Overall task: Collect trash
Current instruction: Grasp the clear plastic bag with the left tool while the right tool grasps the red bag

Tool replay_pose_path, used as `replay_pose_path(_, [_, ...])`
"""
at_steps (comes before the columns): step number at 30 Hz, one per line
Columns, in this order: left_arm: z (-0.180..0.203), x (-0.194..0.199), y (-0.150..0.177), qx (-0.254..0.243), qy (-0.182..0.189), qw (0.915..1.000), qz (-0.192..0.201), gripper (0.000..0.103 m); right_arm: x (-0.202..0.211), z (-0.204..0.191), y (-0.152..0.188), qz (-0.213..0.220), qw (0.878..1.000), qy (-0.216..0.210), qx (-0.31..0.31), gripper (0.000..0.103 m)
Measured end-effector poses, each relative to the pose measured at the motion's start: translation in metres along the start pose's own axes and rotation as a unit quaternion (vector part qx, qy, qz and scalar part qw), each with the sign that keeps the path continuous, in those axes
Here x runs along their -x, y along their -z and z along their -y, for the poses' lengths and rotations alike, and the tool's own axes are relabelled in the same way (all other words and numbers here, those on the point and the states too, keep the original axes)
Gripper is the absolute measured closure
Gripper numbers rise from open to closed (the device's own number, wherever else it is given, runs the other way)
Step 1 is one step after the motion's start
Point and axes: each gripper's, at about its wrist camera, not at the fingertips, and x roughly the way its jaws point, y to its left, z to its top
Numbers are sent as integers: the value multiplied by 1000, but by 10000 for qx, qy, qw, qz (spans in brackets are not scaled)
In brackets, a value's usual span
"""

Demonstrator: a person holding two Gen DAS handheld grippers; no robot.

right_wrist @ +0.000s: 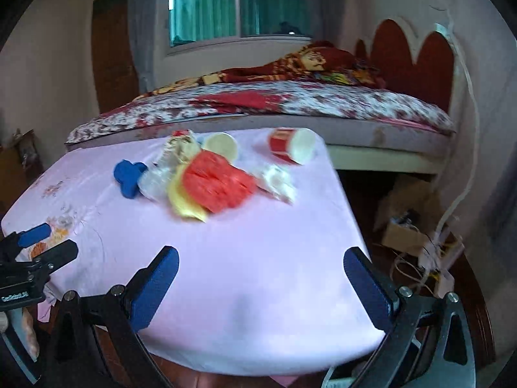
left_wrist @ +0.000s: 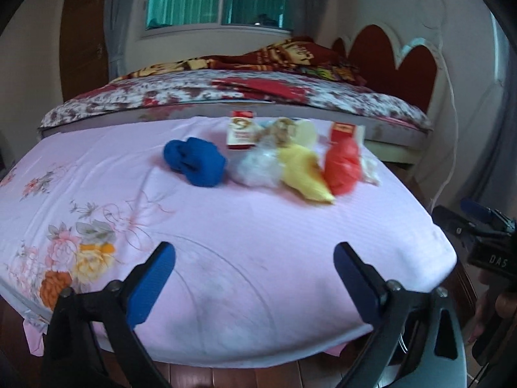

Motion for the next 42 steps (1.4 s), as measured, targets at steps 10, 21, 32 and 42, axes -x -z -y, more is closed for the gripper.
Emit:
replay_pose_path(10, [-10,-58,-26,-71,155,9997,-187,18,-77,-30,-47,-167,9993,-292,138,6])
replay_pose_path(21, [-8,-124,-51,18,386,9984,-416,27,-152,-24,-61,-574,9973,-463,-8,43])
replay_pose_path(32, [-1,-156,-70,-67,465,9959,-770,58,-165,-26,-65,-599,9964,-599,51,61])
replay_pose_path(42, [-11,-115,-63,-46,602,9967,-541,84,-123,-26,-65,-230,9970,-730,100,71])
